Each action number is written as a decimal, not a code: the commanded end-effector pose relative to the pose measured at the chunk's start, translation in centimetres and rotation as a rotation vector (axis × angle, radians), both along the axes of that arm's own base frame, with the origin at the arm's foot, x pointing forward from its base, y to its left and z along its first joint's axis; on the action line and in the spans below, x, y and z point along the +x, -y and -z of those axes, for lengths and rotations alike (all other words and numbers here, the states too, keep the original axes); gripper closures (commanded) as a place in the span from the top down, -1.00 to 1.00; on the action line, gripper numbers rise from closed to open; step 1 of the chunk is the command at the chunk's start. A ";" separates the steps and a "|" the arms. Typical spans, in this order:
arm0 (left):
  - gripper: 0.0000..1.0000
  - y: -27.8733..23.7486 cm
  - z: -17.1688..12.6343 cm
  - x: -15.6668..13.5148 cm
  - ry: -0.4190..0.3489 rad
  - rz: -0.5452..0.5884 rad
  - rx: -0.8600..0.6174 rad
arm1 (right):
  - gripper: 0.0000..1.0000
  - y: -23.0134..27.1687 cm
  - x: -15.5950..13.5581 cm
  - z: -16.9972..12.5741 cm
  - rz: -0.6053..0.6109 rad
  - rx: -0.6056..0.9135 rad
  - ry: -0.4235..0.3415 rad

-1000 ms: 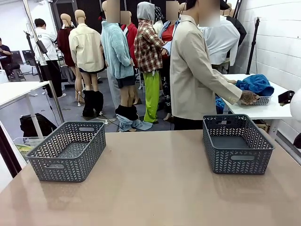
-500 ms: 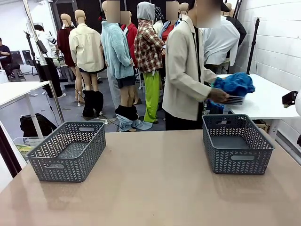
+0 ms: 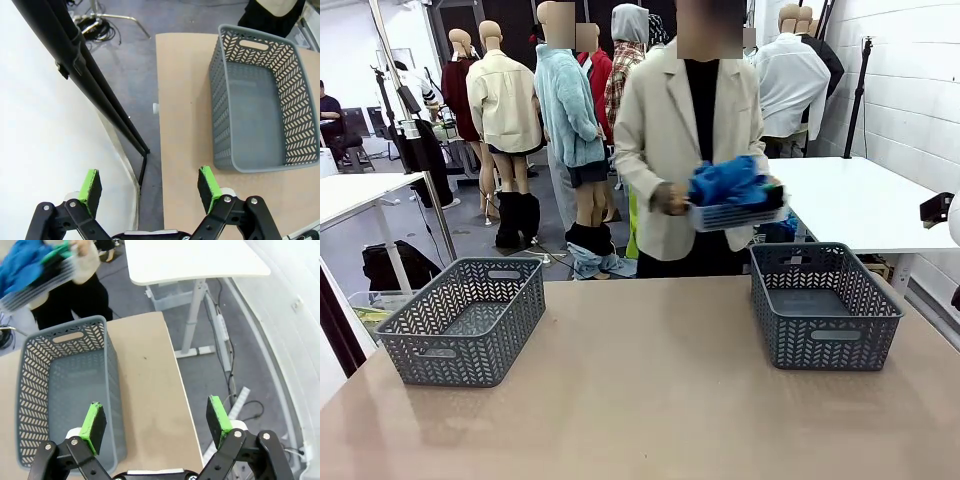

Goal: Sort the tops and bottoms.
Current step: Lift clothes from the center of the table with your left hand.

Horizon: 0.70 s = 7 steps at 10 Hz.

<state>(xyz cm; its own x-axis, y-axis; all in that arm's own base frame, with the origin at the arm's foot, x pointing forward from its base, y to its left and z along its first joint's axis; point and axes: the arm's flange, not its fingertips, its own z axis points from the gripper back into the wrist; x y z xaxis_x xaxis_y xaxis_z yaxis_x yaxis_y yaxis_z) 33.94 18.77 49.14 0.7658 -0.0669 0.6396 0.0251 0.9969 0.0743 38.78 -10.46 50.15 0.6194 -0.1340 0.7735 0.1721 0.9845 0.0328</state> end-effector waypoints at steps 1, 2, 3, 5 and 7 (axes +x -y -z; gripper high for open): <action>1.00 -0.4 0.2 -0.2 -0.006 0.007 0.019 | 1.00 0.1 -0.1 0.0 -0.001 0.002 -0.007; 1.00 -0.4 0.2 -0.2 -0.006 0.007 0.019 | 1.00 0.1 -0.1 0.0 -0.001 0.002 -0.007; 1.00 -0.4 0.2 -0.2 -0.006 0.007 0.019 | 1.00 0.1 -0.1 0.0 -0.001 0.002 -0.007; 1.00 -0.4 0.2 -0.2 -0.006 0.007 0.019 | 1.00 0.1 -0.1 0.0 -0.001 0.002 -0.007; 1.00 -0.4 0.2 -0.2 -0.006 0.007 0.019 | 1.00 0.1 -0.1 0.0 -0.001 0.002 -0.007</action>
<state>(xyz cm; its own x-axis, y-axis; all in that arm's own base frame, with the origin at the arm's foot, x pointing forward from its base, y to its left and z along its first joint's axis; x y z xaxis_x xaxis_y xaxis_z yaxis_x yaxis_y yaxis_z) 33.94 18.78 49.14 0.7658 -0.0669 0.6396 0.0250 0.9969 0.0743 38.78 -10.45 50.15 0.6194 -0.1339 0.7735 0.1720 0.9846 0.0327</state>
